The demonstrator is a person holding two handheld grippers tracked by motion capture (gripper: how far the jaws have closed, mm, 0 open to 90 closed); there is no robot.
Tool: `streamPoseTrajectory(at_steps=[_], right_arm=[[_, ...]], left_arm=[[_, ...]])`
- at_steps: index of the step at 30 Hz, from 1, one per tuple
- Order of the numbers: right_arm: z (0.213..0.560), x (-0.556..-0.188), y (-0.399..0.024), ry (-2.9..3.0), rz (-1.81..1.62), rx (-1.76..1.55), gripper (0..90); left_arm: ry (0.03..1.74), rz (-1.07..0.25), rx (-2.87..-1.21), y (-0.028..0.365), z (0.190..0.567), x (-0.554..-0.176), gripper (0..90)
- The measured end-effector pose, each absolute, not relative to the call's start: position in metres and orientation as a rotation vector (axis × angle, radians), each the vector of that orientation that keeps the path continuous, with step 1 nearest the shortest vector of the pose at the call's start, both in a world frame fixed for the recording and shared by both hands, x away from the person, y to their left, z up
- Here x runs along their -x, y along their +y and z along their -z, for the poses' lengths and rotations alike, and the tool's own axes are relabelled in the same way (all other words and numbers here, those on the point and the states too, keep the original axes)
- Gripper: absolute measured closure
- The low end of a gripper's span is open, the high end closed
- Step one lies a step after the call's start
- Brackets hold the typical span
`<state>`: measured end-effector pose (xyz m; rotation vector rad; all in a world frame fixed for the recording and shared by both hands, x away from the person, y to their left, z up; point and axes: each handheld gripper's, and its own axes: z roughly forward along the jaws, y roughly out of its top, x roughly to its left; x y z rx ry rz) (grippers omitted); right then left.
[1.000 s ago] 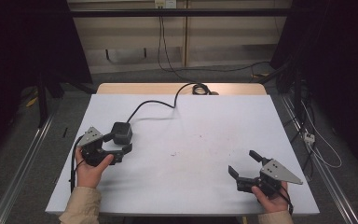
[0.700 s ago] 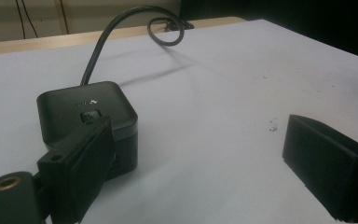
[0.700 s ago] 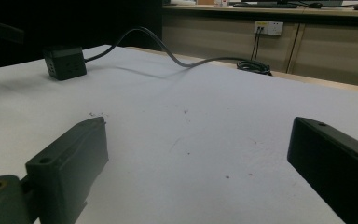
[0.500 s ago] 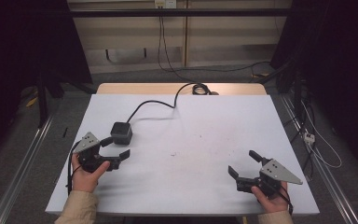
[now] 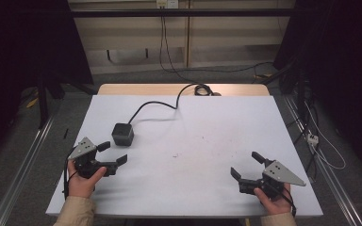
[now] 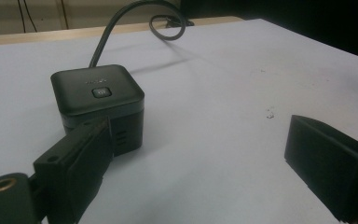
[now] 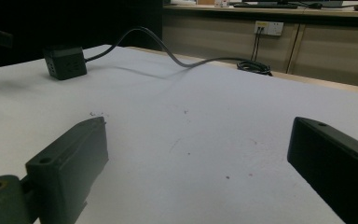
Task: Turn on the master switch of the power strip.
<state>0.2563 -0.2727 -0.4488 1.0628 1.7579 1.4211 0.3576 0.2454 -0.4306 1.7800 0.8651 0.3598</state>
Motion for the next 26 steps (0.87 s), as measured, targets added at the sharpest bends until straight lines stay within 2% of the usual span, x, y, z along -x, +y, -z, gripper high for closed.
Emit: streamPoseTrajectory(at_steps=[26], right_arm=[[0.449, -0.256, -0.272, 1.766, -1.419, -1.053, 4.5]], left_arm=[[0.879, -0.364, -1.812, 0.259, 0.441, -0.346, 6.5]])
